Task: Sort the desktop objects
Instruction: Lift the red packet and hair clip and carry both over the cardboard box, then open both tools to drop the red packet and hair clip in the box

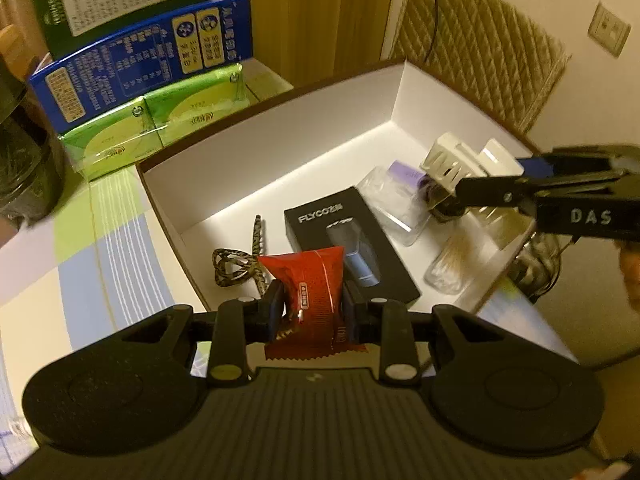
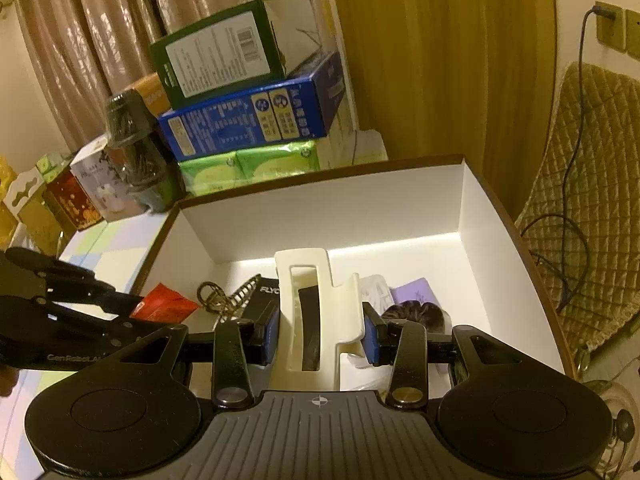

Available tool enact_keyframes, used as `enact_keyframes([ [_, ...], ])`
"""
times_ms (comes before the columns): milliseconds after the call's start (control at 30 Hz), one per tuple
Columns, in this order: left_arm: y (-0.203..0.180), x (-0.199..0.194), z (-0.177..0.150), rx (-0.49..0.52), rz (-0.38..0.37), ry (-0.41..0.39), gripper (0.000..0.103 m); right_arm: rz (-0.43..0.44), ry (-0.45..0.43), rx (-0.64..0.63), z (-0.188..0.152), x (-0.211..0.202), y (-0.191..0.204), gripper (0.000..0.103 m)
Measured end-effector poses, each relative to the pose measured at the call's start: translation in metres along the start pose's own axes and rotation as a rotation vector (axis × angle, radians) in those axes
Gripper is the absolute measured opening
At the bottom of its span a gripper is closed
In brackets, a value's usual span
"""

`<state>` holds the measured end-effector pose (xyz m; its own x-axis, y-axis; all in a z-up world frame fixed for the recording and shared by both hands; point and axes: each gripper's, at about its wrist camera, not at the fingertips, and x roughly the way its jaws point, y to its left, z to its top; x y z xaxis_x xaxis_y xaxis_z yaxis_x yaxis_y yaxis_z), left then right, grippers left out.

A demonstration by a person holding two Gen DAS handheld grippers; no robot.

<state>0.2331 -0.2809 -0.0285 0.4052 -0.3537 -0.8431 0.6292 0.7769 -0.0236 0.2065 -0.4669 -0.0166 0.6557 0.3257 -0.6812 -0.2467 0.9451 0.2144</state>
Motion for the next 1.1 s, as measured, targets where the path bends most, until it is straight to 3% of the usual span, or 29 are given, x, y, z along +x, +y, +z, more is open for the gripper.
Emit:
enact_keyframes([
  [433,-0.004,0.041,0.001,0.177,0.034,0.156,0.026,0.010,0.053,-0.007,-0.001,0.020,-0.008,0.038],
  [1100,0.001,0.040,0.009,0.140,0.048,0.113,0.038,-0.037,0.101,-0.040,-0.002,0.046,-0.005,0.038],
])
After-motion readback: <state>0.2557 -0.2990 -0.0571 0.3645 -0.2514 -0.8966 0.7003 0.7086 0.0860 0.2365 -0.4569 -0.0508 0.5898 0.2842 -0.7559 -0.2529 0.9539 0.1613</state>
